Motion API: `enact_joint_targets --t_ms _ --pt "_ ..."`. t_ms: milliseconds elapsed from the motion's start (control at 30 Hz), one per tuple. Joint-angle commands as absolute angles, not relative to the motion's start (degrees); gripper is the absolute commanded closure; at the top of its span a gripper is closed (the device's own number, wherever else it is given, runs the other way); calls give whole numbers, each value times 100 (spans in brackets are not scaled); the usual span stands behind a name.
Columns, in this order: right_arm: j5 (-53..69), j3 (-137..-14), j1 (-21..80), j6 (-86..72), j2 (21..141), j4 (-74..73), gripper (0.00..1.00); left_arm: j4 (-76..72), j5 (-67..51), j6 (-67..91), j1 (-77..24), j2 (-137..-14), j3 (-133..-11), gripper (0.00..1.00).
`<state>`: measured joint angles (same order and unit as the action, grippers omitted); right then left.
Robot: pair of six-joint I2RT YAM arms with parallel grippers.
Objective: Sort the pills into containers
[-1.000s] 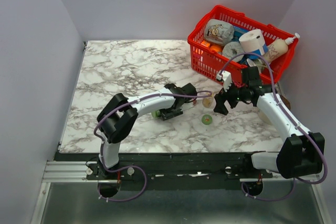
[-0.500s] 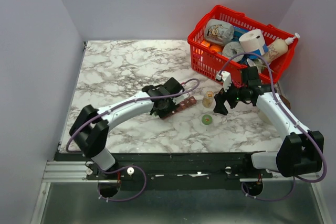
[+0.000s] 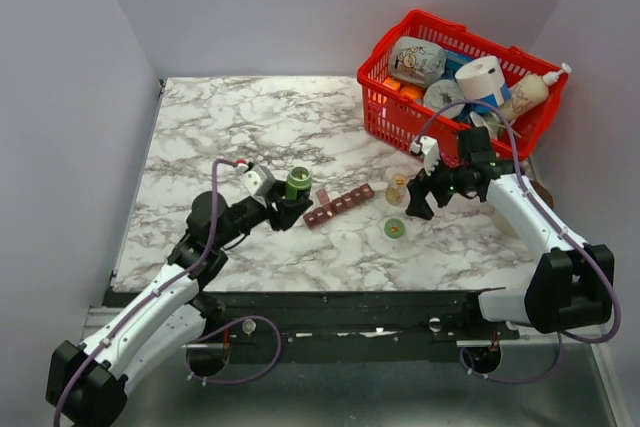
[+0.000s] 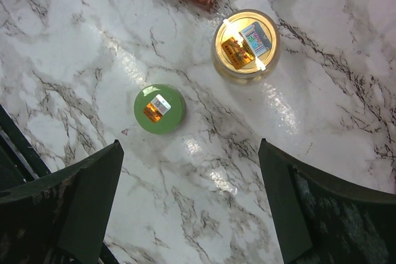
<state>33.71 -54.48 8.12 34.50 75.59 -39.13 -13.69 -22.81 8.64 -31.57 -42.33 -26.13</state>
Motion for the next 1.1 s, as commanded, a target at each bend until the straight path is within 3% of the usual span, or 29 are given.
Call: enact_joint_targets --t_ms 0,167,233,367,500,667,733,800,900,1000,1067 --pt "3489 -5572 756 3437 7655 -3981 0 -4761 -3550 2556 -3006 -4131 -2382 100" --pt "3472 -5590 765 3428 7673 -3981 0 -6157 -3980 3484 -2883 -4718 -2373 100" --pt "3454 -5564 765 3436 7664 -3964 0 -7803 -4165 4277 -2883 -5261 -2460 100" --pt "3445 -5581 765 3445 7682 -3981 0 -9559 -4061 5622 -2549 -5878 -2417 100" --pt "3419 -5563 756 3454 7708 -3981 0 -9589 -4236 6643 -2672 -6257 -3426 100" --pt "3410 -5564 756 3445 7699 -3973 0 -8385 -3807 7714 -2461 -6407 -4227 100" --pt "3401 -5564 765 3445 7699 -3964 0 -9092 -3814 8250 -2461 -6704 -4446 100" --pt "3419 -5563 765 3445 7699 -3973 0 -8905 -4663 8447 -2461 -6811 -4675 100" --pt "3410 -5564 765 3454 7682 -3981 0 -7413 -6167 7368 -2461 -6742 -4738 100" --pt "3366 -5555 756 3463 7664 -3964 0 -9733 -6416 9227 -2732 -7249 -4622 100" --pt "3392 -5572 765 3445 7673 -3964 0 -9712 -6477 9089 -3101 -7383 -4834 100"
